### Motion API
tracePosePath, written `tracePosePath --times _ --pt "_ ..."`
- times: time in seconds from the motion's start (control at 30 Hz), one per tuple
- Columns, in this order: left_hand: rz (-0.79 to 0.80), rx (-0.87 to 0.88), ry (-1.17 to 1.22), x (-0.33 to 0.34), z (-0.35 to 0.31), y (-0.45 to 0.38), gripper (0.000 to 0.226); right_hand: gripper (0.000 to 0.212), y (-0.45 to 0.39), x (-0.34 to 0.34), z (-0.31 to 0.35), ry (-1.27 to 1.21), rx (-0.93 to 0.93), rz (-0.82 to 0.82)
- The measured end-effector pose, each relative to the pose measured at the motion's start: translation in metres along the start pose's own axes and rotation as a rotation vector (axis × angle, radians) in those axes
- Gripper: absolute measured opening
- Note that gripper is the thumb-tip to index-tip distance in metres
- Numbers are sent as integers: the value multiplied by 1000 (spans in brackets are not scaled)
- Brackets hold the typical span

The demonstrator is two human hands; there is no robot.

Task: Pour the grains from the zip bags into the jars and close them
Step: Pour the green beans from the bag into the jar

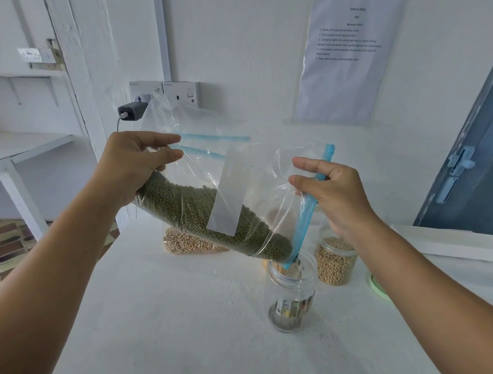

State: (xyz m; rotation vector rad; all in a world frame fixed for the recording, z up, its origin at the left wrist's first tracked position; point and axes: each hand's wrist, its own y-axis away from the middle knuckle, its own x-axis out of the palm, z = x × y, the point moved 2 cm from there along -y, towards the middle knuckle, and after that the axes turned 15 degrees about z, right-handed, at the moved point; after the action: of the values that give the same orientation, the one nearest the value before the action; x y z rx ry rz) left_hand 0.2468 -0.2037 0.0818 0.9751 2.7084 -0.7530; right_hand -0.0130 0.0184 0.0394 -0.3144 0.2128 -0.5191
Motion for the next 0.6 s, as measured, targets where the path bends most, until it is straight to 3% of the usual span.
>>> tracePosePath --times 0.6 --pt "1 13 -13 4 -3 -2 25 38 0 1 -2 11 4 -17"
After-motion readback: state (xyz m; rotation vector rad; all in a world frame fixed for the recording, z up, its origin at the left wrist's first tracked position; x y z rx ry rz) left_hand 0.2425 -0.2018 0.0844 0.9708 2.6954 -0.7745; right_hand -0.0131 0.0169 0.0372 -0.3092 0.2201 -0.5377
